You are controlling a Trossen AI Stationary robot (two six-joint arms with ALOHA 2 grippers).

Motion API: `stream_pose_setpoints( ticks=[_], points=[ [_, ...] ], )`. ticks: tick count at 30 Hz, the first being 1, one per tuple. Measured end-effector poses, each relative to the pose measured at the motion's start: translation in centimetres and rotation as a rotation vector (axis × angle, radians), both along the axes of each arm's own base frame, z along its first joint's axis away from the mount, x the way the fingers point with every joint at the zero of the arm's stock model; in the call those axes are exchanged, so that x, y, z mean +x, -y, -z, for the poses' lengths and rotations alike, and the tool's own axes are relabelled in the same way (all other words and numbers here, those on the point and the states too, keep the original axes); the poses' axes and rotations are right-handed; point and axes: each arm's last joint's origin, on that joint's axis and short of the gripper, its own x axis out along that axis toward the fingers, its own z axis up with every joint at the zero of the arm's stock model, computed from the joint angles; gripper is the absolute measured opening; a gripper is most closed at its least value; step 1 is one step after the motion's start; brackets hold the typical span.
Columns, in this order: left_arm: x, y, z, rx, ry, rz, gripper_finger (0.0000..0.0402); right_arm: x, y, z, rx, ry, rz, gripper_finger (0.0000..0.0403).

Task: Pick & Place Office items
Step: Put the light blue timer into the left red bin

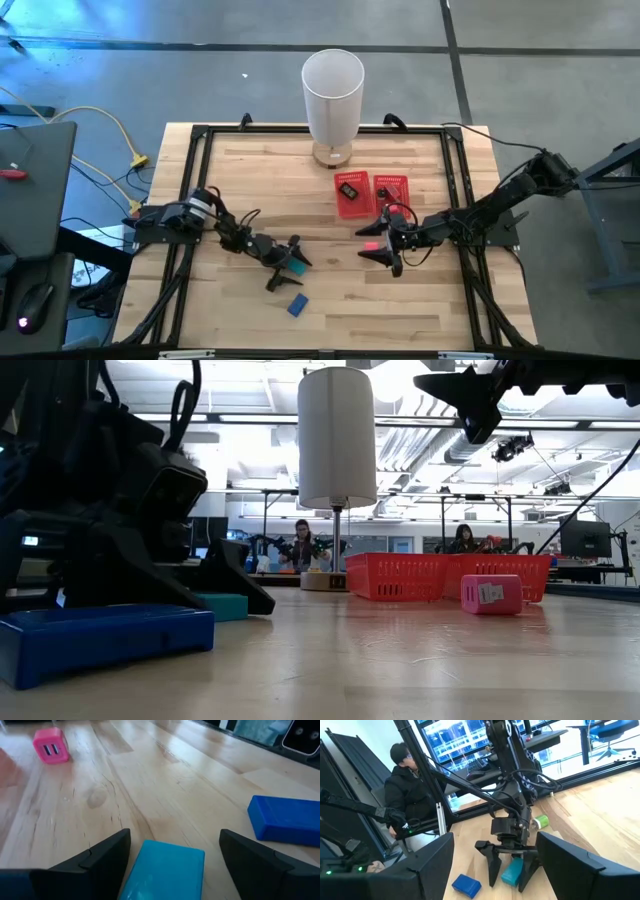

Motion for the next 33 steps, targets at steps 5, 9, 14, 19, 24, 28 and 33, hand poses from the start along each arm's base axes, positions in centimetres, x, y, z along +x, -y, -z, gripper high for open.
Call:
stream_pose_setpoints(
  ticks=[5,9,14,19,24,28,33],
  points=[
    [-0.13,0.01,0.12,0.000,0.018,-0.003,0.0269,0.01,0.05,-0.11,0.004,0.011,0.015,0.0272],
    [-0.14,0.00,0.12,0.002,0.019,0.000,0.0221,0.01,0.04,-0.20,0.008,0.019,0.015,0.0272],
    [-0.16,0.01,0.11,0.005,0.021,0.004,0.0161,0.01,0.04,-0.20,0.008,0.019,0.015,0.0272],
    [-0.17,0.00,0.10,0.005,0.025,0.006,0.0148,0.01,0.04,-0.20,0.008,0.019,0.015,0.0272],
    [-0.17,0.01,0.10,-0.013,0.016,-0.026,0.0148,0.00,0.02,-0.20,0.008,0.019,0.011,0.0272],
    [-0.23,0.12,0.10,-0.016,0.014,-0.082,0.0148,0.00,0.01,-0.20,0.008,0.019,0.005,0.0272],
    [-0.17,-0.05,0.11,-0.031,0.011,-0.157,0.0148,-0.01,-0.07,-0.14,0.007,0.014,-0.020,0.0272]
  ],
)
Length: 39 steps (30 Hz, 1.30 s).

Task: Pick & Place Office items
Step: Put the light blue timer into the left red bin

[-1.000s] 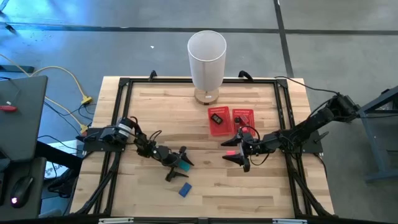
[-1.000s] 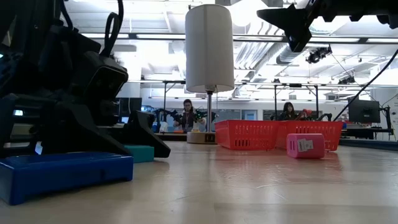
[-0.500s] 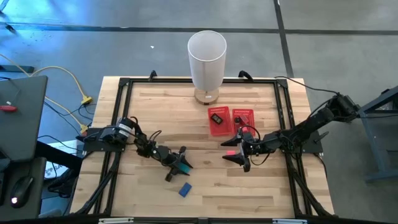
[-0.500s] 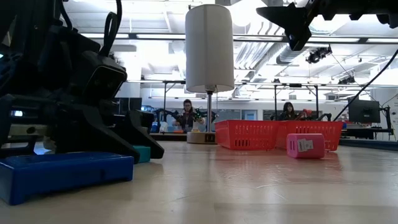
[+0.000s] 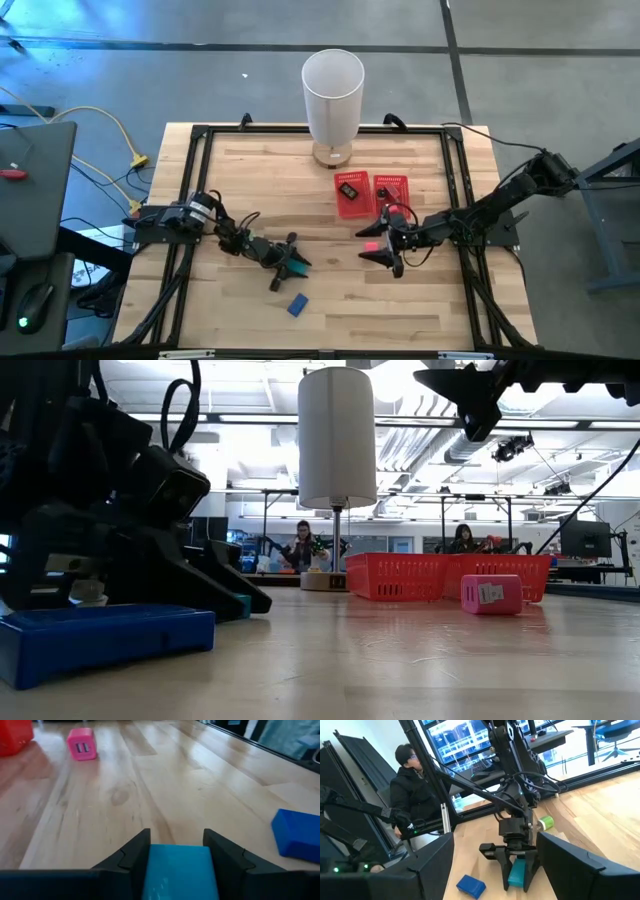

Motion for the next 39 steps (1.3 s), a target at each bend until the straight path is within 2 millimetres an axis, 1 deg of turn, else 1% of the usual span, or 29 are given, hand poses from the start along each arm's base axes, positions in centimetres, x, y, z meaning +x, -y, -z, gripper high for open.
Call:
stream_pose_setpoints(
  ticks=[6,13,17,23,30,32,36,39],
  points=[
    [-0.3,0.8,-0.2,0.037,0.008,-0.019,0.0148,0.0,-0.1,0.2,-0.006,-0.015,-0.030,0.0272],
    [-0.3,0.7,-0.4,-0.017,0.000,-0.080,0.0148,0.0,-0.2,0.3,-0.007,-0.030,-0.054,0.0272],
    [-0.2,0.6,-1.0,-0.014,0.029,-0.160,0.0148,-0.1,-0.2,0.6,-0.022,-0.060,-0.057,0.0272],
    [0.2,0.6,-2.8,-0.016,0.071,-0.207,0.0148,-0.1,-0.1,1.2,-0.046,-0.113,-0.057,0.0272],
    [0.1,0.4,-5.0,0.035,0.010,-0.268,0.0148,-0.1,-0.1,1.2,-0.069,-0.112,-0.058,0.0272],
    [0.1,0.4,-6.0,0.033,0.017,-0.270,0.0148,-0.1,-0.1,1.2,-0.072,-0.111,-0.059,0.0272],
    [0.1,0.5,-8.8,0.049,0.067,-0.260,0.0148,-0.1,-0.1,1.2,-0.072,-0.111,-0.059,0.0272],
    [0.1,0.4,-10.4,0.081,0.081,-0.277,0.0148,-0.1,-0.1,1.2,-0.072,-0.111,-0.059,0.0272]
  ],
)
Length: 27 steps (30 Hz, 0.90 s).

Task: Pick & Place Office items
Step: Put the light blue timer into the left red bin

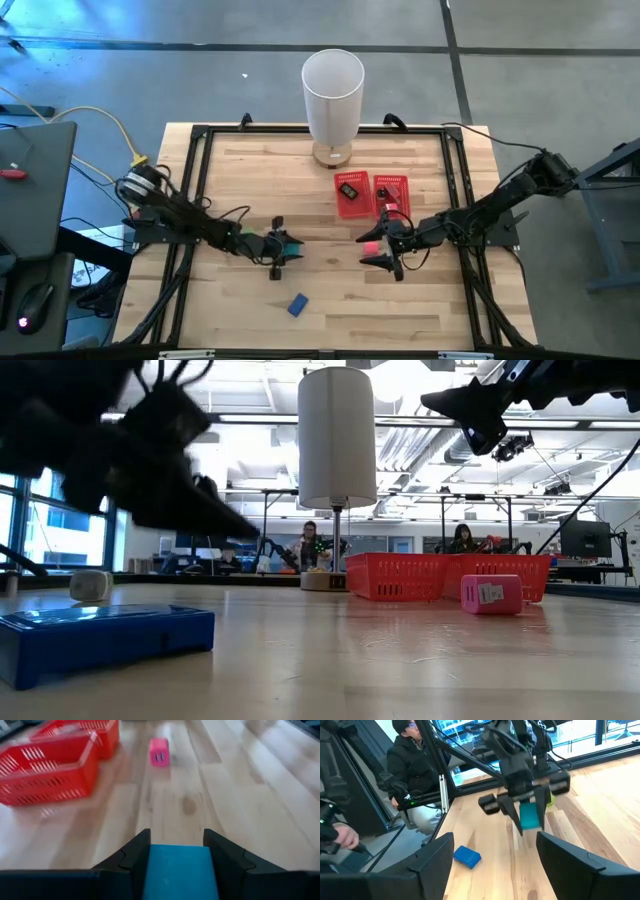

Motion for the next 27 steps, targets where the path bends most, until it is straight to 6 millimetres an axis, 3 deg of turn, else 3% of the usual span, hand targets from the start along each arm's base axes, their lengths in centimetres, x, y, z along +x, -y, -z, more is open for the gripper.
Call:
stream_pose_setpoints(
  ticks=[8,16,22,27],
  points=[
    [1.3,0.3,-4.3,0.187,-0.037,-0.033,0.0148,0.1,0.2,0.0,0.055,-0.008,0.036,0.0272],
    [3.2,1.3,-7.8,0.409,-0.055,-0.062,0.0148,0.8,1.9,0.2,0.153,-0.020,0.135,0.0272],
    [3.2,2.2,-9.4,0.570,-0.039,-0.219,0.0148,2.2,4.2,1.8,0.259,-0.041,0.384,0.0272],
    [3.2,2.5,-10.0,0.670,-0.046,-0.228,0.0148,4.1,5.7,2.6,0.322,0.064,0.289,0.0272]
  ],
)
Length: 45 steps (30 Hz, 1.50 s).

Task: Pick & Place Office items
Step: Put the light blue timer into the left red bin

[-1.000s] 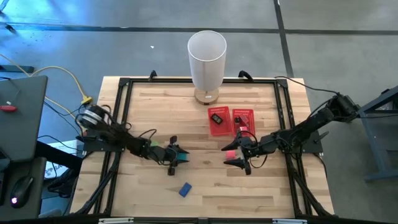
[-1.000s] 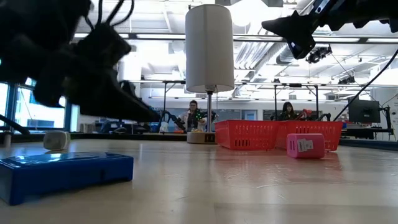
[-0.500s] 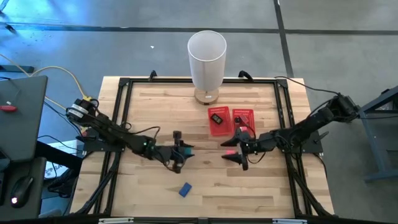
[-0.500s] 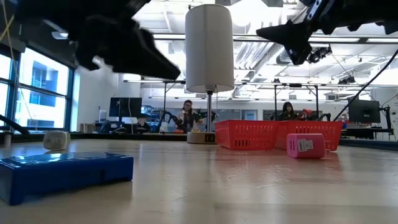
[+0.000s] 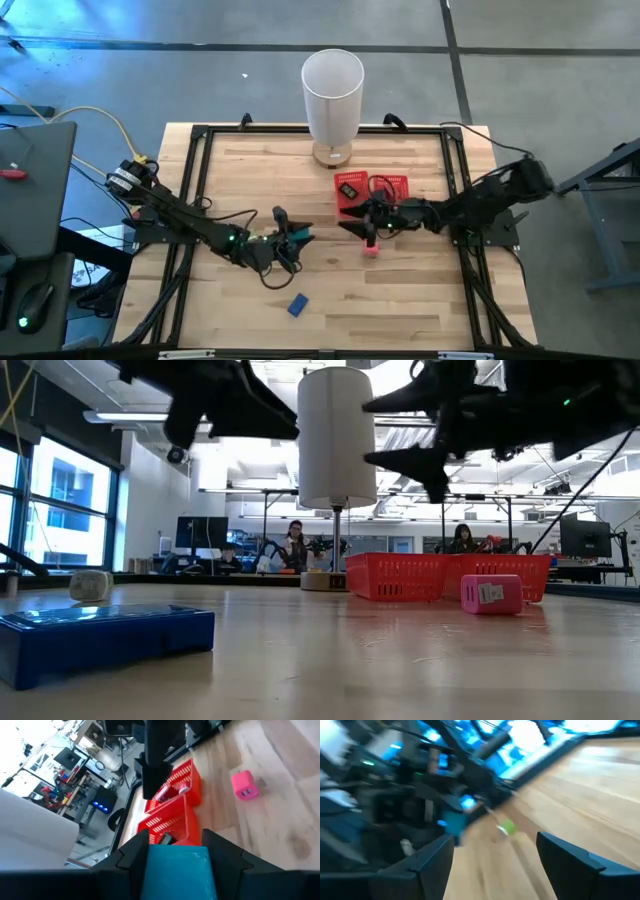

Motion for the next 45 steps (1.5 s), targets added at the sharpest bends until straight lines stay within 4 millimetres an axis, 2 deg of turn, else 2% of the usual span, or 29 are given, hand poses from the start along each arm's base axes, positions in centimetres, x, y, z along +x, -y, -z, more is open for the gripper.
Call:
stream_pose_setpoints(
  ticks=[3,8,13,16,23,29,36,45],
  points=[
    [0.2,-0.6,0.0,0.044,-0.023,-0.018,0.0148,1.1,1.0,0.4,0.009,0.072,-0.029,0.0272],
    [0.7,-1.9,0.0,0.132,-0.072,-0.039,0.0148,3.7,2.8,0.6,0.030,0.066,-0.035,0.0272],
    [1.1,-2.9,0.1,0.137,-0.094,-0.015,0.0148,6.7,2.3,0.6,-0.056,0.080,-0.153,0.0272],
    [1.1,-2.8,0.1,0.136,-0.092,-0.008,0.0148,8.1,2.2,0.5,-0.082,0.077,-0.204,0.0272],
    [1.0,-2.3,-0.1,0.100,-0.052,-0.010,0.0148,9.7,2.1,0.3,-0.131,0.006,-0.281,0.0272],
    [1.1,-2.4,-0.2,0.100,-0.048,-0.006,0.0148,10.2,2.1,-0.5,-0.178,0.034,-0.307,0.0268],
    [1.2,-2.8,-0.2,0.105,-0.047,-0.009,0.0148,10.3,2.1,-0.6,-0.187,0.034,-0.314,0.0210],
    [1.2,-2.7,-0.2,0.116,-0.061,0.026,0.0148,10.3,2.1,-0.5,-0.287,0.033,-0.320,0.0081]
  ],
)
